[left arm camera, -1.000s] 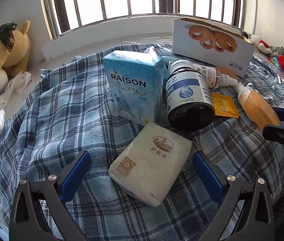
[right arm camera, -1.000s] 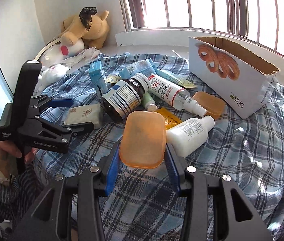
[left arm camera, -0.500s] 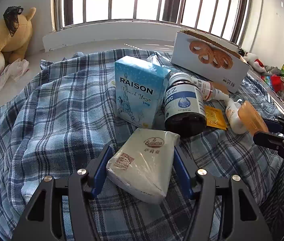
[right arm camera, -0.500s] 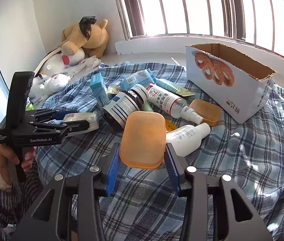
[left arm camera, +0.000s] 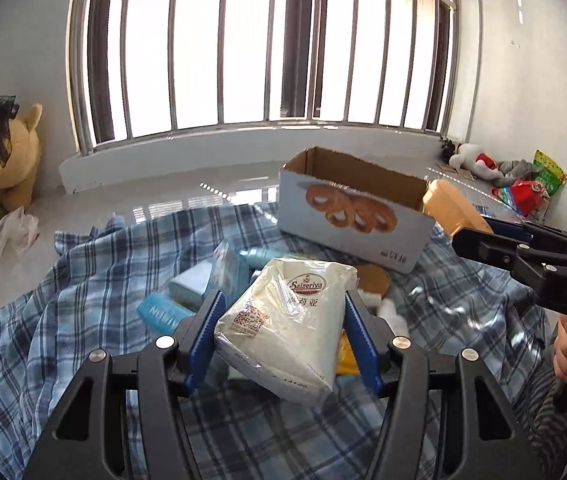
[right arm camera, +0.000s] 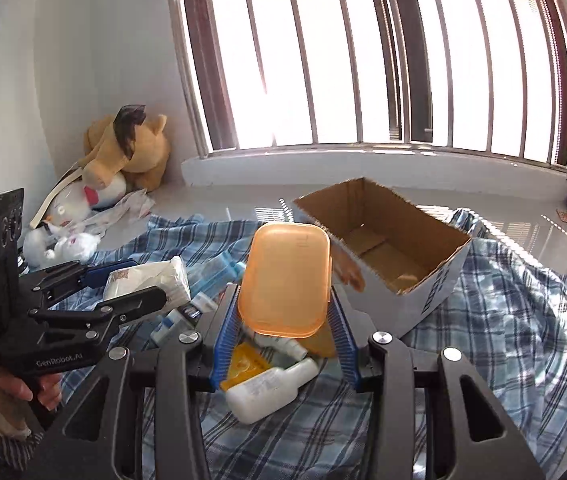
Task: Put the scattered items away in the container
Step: 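Drop the orange soap box and white soap bar into the cardboard box with both tools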
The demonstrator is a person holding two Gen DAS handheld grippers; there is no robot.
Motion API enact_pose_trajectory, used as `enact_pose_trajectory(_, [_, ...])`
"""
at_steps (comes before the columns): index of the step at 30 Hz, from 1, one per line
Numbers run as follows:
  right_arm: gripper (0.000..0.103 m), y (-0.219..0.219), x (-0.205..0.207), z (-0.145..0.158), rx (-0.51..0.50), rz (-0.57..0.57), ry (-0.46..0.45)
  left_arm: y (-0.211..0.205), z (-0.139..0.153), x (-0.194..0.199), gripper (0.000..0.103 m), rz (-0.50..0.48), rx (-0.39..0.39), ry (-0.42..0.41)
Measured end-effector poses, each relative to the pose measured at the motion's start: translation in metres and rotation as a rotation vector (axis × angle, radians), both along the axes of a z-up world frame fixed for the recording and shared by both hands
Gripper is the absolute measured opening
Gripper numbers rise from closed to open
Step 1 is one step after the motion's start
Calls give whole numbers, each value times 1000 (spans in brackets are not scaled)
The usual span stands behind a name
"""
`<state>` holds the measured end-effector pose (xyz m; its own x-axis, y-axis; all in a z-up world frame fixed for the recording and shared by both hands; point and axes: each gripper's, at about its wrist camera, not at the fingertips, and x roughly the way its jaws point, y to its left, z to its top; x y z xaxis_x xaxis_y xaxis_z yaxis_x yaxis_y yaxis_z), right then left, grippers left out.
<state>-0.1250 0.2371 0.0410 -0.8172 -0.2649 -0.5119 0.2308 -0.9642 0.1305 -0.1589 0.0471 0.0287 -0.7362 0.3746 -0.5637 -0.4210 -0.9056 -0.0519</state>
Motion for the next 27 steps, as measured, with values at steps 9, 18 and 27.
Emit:
enact_pose_trajectory(9, [42, 48, -52, -9, 84, -89, 29, 95, 28, -87, 63, -79, -55, 95])
enact_pose_trajectory(18, [41, 67, -83, -20, 55, -122, 8, 153, 23, -151, 64, -60, -96, 18])
enact_pose_trajectory(27, [53, 68, -84, -24, 45, -92, 19, 144, 7, -161, 93, 14, -89, -19])
